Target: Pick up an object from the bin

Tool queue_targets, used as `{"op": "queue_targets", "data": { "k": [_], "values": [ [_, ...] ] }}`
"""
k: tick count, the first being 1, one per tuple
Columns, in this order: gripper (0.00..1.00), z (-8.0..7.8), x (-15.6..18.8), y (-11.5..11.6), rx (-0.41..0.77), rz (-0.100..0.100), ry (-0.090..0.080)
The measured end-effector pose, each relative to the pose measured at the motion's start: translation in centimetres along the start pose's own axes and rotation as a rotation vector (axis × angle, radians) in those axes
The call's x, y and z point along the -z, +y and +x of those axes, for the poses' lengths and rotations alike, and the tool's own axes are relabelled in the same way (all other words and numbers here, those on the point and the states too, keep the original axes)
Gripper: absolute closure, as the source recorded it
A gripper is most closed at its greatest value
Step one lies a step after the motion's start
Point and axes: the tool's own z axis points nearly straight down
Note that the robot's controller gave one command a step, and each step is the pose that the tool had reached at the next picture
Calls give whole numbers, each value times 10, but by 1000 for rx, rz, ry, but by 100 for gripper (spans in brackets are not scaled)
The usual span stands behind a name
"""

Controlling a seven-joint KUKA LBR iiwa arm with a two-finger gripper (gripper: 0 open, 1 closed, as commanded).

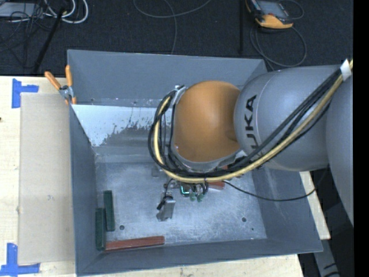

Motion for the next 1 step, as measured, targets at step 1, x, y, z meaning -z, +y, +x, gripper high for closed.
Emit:
{"op": "queue_targets", "data": {
  "k": [1],
  "values": [
    [0, -19, -62, 9, 139, 0, -3]
  ]
}}
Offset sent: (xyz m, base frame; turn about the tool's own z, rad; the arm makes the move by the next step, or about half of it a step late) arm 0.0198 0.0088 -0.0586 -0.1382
